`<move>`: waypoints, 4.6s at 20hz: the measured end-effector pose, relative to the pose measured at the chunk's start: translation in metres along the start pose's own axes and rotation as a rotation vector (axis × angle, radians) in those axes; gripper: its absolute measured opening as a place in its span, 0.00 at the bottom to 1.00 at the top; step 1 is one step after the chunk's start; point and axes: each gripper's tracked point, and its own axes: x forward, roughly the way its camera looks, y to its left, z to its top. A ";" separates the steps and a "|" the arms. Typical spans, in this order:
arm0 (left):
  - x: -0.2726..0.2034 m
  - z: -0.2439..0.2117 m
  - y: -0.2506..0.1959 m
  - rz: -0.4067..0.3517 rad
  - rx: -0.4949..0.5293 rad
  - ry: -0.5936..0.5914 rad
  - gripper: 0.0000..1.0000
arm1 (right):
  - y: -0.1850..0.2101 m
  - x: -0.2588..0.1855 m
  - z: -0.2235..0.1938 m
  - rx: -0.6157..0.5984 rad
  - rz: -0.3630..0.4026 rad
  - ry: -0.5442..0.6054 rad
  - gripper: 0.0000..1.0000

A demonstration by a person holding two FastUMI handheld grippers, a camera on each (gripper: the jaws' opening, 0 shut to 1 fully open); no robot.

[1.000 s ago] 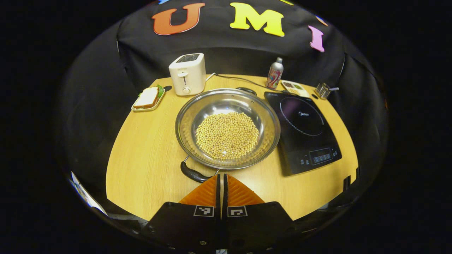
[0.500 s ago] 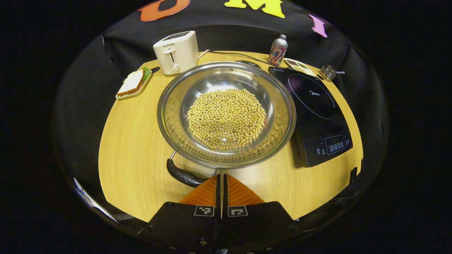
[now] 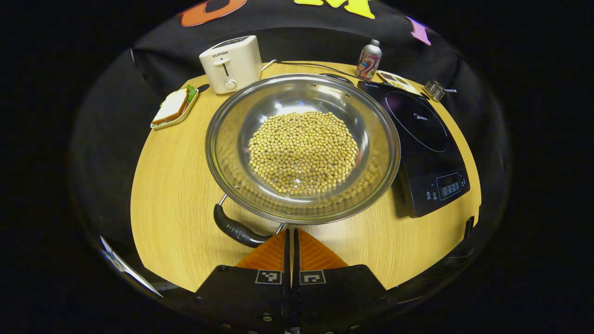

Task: First push the handle of the pot to place it horizontally, then grasp the pot with both hands and set it on the induction cooktop.

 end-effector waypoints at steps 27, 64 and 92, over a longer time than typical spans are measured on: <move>0.010 0.023 0.073 0.091 -0.029 -0.027 0.00 | -0.002 0.004 0.000 -0.005 -0.034 0.016 1.00; 0.037 0.077 0.127 0.140 -0.038 -0.055 0.00 | 0.026 0.015 0.004 -0.075 -0.002 0.065 1.00; -0.007 0.134 0.129 0.166 -0.048 -0.348 0.97 | 0.225 0.153 -0.105 0.161 0.350 0.526 0.96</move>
